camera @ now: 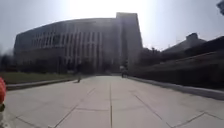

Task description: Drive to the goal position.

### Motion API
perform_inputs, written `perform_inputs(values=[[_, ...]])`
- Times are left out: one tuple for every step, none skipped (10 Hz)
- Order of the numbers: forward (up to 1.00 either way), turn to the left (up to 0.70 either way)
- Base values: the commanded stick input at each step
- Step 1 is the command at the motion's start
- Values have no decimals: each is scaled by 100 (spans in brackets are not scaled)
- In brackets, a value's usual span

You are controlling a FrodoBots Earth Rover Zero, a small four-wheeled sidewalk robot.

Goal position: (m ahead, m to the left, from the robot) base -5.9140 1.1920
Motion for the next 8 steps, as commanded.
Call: perform_inputs(values=[[70,0],[70,0],[70,0],[70,0],[70,0],[70,0],[70,0],[70,0]])
